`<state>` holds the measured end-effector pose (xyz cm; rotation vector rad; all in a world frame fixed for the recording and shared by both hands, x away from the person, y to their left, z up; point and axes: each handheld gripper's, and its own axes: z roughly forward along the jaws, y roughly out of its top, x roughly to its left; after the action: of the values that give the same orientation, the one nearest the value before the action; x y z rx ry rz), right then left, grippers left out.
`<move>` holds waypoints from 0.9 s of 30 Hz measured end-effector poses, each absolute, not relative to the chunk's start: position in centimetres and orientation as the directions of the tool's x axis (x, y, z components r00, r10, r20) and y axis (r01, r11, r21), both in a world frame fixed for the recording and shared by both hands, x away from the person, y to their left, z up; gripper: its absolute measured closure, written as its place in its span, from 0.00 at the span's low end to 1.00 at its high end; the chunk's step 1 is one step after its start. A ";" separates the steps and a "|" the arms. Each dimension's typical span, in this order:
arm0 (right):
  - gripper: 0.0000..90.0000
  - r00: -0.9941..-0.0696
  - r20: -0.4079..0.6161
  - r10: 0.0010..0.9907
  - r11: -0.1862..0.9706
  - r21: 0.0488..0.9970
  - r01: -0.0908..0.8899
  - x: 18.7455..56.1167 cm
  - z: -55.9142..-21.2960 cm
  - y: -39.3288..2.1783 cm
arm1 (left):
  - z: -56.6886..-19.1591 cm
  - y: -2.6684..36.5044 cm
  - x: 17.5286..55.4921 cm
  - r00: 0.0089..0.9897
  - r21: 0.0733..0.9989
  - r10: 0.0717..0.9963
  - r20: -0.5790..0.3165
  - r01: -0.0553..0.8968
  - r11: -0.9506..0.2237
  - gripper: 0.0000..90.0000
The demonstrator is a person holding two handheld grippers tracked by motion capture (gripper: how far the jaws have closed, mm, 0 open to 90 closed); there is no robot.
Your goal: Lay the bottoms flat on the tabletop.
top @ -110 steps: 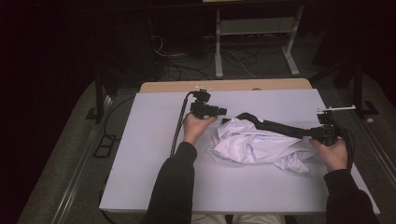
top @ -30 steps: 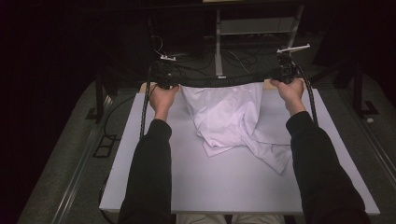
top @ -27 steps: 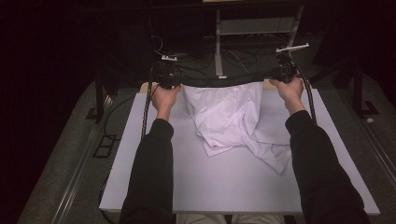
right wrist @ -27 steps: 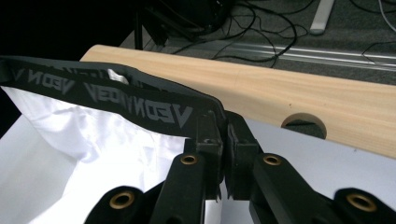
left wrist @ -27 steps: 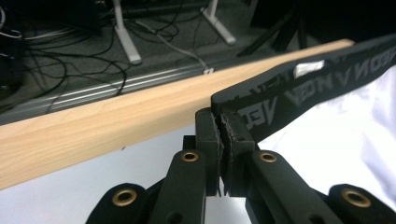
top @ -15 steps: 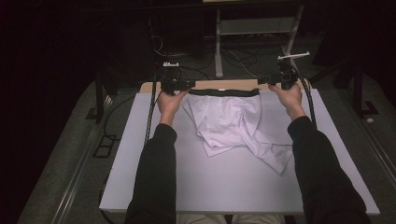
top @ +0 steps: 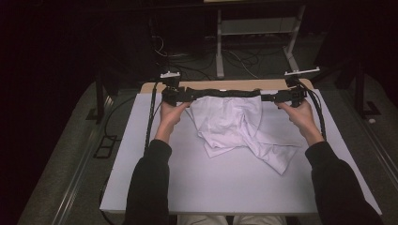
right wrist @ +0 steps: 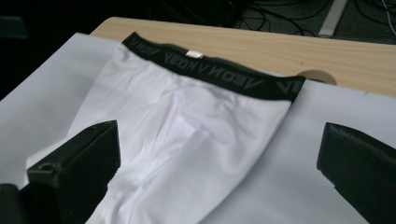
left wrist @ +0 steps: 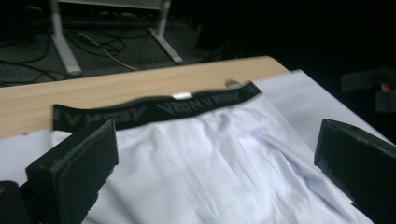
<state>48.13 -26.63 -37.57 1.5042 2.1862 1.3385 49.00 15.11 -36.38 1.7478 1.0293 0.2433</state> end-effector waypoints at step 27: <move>0.00 -0.476 0.333 0.814 0.063 0.764 0.643 39.9 -39.8 -31.3 | -38.9 10.2 41.4 0.751 0.865 0.583 -0.311 0.478 -0.154 0.00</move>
<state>39.86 -31.32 -39.76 1.4952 2.1469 1.3762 41.45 10.21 -38.94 1.7963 0.8287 0.1129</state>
